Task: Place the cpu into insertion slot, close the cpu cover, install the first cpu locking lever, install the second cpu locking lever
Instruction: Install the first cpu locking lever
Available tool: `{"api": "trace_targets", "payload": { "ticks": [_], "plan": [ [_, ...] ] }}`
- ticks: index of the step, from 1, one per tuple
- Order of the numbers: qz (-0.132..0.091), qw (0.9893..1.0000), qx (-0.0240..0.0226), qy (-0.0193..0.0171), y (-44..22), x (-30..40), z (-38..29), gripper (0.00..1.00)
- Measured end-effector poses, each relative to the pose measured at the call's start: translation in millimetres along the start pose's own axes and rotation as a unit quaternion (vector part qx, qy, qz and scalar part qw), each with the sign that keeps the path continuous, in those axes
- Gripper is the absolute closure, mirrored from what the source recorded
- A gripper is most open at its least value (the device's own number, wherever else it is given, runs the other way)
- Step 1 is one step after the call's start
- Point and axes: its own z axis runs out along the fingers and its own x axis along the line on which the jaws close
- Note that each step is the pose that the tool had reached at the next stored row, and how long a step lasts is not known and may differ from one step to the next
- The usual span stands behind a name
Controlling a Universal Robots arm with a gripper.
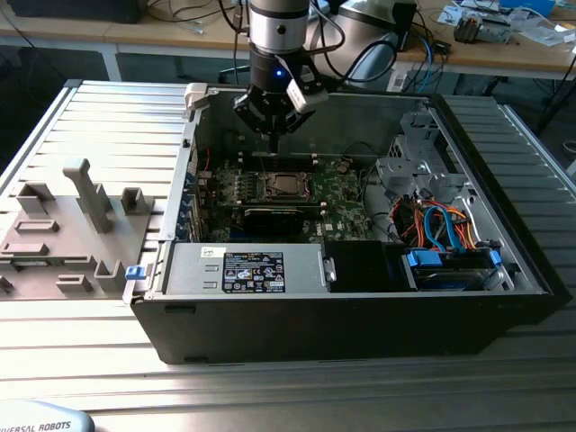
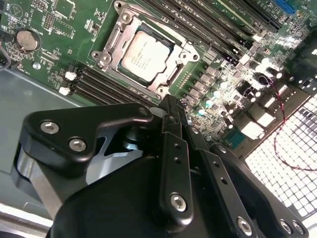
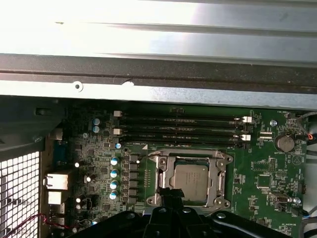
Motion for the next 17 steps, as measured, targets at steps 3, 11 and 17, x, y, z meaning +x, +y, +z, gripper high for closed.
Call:
{"api": "trace_targets", "payload": {
  "ticks": [3,11,17],
  "plan": [
    [0.0,1.0,0.0,0.0,0.0,0.6,0.0,0.89],
    [0.0,1.0,-0.0002,-0.0001,1.3,9.7,-0.1,0.89],
    [0.0,1.0,-0.0044,-0.0005,2.7,38.6,4.1,0.89]
  ]
}}
